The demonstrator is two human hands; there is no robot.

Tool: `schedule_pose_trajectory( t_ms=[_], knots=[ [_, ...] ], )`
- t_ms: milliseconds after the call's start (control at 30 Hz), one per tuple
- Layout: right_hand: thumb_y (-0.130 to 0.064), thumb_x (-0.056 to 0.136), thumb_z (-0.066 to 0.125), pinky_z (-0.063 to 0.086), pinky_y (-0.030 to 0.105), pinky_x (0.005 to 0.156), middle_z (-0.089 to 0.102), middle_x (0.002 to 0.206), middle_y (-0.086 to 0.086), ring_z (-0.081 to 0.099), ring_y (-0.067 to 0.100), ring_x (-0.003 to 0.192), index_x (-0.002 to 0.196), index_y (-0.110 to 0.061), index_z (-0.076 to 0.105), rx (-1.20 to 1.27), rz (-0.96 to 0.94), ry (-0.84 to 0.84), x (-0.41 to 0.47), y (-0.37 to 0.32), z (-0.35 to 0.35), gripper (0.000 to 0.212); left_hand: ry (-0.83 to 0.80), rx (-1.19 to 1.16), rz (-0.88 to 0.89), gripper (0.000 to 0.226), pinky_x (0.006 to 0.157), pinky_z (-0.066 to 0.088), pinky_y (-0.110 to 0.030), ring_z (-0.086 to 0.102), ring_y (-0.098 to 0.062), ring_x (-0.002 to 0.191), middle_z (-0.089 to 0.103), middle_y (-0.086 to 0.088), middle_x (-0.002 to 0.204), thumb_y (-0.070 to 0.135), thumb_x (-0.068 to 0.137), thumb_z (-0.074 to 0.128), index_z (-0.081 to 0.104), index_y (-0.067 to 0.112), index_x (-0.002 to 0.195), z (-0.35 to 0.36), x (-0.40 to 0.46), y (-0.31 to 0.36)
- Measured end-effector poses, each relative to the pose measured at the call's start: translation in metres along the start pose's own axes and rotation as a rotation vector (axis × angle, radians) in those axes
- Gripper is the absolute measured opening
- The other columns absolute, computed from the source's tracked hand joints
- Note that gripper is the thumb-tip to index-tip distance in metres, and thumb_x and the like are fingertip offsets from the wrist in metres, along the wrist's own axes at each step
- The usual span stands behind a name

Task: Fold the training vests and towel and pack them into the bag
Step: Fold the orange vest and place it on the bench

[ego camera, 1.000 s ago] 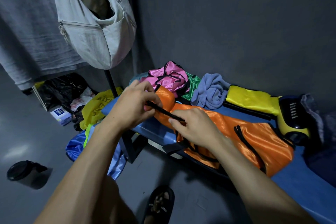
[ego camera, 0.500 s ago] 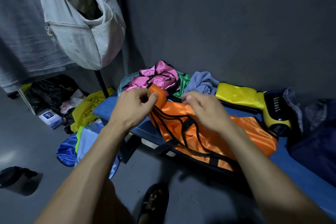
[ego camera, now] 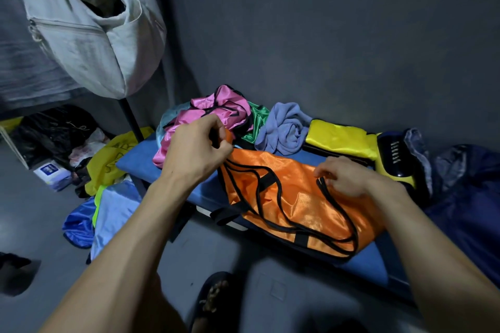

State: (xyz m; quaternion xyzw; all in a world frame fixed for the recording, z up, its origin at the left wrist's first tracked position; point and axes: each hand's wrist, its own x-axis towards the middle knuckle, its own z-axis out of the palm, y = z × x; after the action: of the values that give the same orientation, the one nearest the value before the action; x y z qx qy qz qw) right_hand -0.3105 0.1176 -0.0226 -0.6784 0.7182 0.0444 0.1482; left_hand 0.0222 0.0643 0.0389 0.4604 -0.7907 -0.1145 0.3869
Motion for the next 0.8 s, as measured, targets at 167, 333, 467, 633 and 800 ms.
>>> schedule_pose_trajectory(
  t_ms=[167,333,467,633,800],
  knots=[
    [-0.032,0.097,0.066,0.043,0.037,0.105,0.054,0.123,0.004,0.049,0.024,0.121,0.129,-0.034,0.06,0.01,0.054,-0.043,0.0,0.005,-0.002,0.033,0.022,0.001,-0.047,0.011,0.062,0.045,-0.023,0.061,-0.003,0.067,0.066,0.01,0.074,0.011,0.081,0.065,0.064,0.021,0.083,-0.001,-0.001,-0.003],
    [-0.032,0.092,0.074,0.042,0.027,0.07,0.062,0.089,-0.006,0.058,0.02,0.091,0.085,-0.027,0.063,0.073,-0.008,0.032,-0.02,0.002,-0.022,0.014,0.048,-0.049,-0.09,0.009,0.065,0.055,-0.033,0.066,-0.011,0.063,0.068,0.009,0.077,0.015,0.089,0.061,0.064,0.023,0.086,0.0,-0.002,-0.007],
    [-0.029,0.091,0.077,0.046,0.034,0.069,0.068,0.079,-0.001,0.06,0.014,0.075,0.079,-0.026,0.067,0.329,-0.145,0.085,-0.059,-0.006,-0.055,0.016,0.086,-0.125,-0.135,0.015,0.064,0.047,-0.025,0.062,-0.004,0.067,0.068,0.012,0.082,0.013,0.09,0.062,0.068,0.027,0.091,0.001,0.001,-0.014],
    [-0.018,0.084,0.076,0.041,0.017,0.053,0.065,0.069,0.0,0.053,0.005,0.058,0.084,-0.009,0.071,0.707,-0.368,0.204,-0.124,-0.039,-0.106,0.01,0.134,-0.412,-0.225,0.019,0.062,0.057,-0.037,0.062,-0.012,0.059,0.069,0.009,0.079,0.01,0.092,0.063,0.073,0.026,0.098,-0.002,0.011,-0.022],
    [-0.032,0.083,0.082,0.05,0.016,0.066,0.071,0.077,-0.002,0.064,0.005,0.072,0.083,-0.02,0.076,0.821,-0.641,0.279,-0.172,-0.07,-0.133,0.013,-0.03,-0.504,-0.013,0.023,0.084,0.05,-0.037,0.061,-0.008,0.084,0.069,0.006,0.091,0.015,0.092,0.065,0.071,0.033,0.105,-0.035,0.032,-0.004]
  ],
)
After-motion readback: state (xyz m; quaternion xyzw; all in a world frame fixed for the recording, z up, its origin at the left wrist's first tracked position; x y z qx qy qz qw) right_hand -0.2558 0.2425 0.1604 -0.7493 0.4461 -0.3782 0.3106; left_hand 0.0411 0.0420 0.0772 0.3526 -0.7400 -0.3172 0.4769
